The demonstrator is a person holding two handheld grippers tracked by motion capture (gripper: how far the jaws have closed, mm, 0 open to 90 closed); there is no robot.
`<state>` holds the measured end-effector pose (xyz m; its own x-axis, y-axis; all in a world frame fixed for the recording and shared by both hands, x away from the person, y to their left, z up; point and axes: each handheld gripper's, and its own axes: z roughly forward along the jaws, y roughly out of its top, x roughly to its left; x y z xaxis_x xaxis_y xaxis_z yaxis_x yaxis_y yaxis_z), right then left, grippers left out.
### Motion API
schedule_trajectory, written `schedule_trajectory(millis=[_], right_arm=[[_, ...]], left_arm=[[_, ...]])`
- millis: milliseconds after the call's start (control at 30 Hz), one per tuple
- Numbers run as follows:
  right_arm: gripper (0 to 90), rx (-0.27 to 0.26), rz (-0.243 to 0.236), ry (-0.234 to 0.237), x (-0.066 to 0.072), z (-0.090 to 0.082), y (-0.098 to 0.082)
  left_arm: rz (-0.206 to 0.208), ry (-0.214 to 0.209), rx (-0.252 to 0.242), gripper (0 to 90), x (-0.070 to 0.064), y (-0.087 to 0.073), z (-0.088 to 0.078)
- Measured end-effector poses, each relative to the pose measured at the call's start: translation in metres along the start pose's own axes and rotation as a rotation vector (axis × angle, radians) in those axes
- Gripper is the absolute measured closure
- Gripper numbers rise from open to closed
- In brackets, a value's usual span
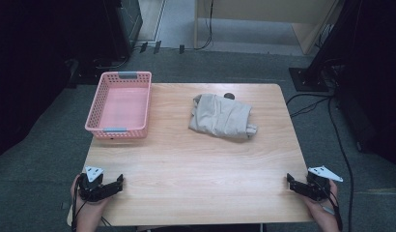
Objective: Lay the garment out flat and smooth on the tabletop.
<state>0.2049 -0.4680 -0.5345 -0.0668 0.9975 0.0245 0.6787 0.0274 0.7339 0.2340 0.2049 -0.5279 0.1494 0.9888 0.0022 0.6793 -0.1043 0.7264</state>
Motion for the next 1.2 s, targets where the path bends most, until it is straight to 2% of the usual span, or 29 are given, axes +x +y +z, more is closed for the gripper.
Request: schedule_trajectory(millis=[167, 333, 467, 500, 533, 633, 667, 700, 767, 1033, 1200], right_arm=[[15.8, 0.001, -0.009, 0.008, -0.001, 0.000, 0.000], [17.6, 0.011, 0.011, 0.008, -0.003, -0.003, 0.001], [17.6, -0.014, 0.050, 0.079, -0.003, -0.010, 0.009], [17.6, -0.014, 0.050, 0.079, -0.003, -0.010, 0.009], [17.6, -0.021, 0.055, 0.109, 0.001, -0.014, 0.017], [17.6, -0.027, 0.043, 0.123, 0.005, -0.016, 0.027], [17.6, -0.027, 0.042, 0.134, 0.010, -0.017, 0.038], [17.6, -0.027, 0.042, 0.134, 0.010, -0.017, 0.038], [17.6, -0.044, 0.034, 0.144, 0.017, -0.017, 0.053], [17.6, -0.032, -0.002, 0.148, 0.036, -0.006, 0.091], [17.6, -0.033, -0.005, 0.158, 0.045, 0.001, 0.109]], left_arm=[[-0.003, 0.003, 0.000, 10.3, 0.000, 0.000, 0.000], [-0.003, 0.003, 0.000, 10.3, -0.001, 0.000, 0.000], [-0.003, 0.003, 0.000, 10.3, -0.001, 0.000, 0.000], [-0.003, 0.003, 0.000, 10.3, -0.001, 0.000, 0.000], [-0.004, 0.004, 0.000, 10.3, -0.001, 0.000, 0.000], [-0.004, 0.004, 0.000, 10.3, -0.001, 0.000, 0.000], [-0.004, 0.004, 0.000, 10.3, -0.001, 0.000, 0.000], [-0.004, 0.004, 0.000, 10.3, -0.001, 0.000, 0.000], [-0.003, 0.003, 0.000, 10.3, -0.001, 0.000, 0.000], [-0.001, 0.000, 0.000, 10.3, -0.001, 0.000, 0.000], [0.000, 0.001, 0.000, 10.3, -0.001, 0.000, 0.000]])
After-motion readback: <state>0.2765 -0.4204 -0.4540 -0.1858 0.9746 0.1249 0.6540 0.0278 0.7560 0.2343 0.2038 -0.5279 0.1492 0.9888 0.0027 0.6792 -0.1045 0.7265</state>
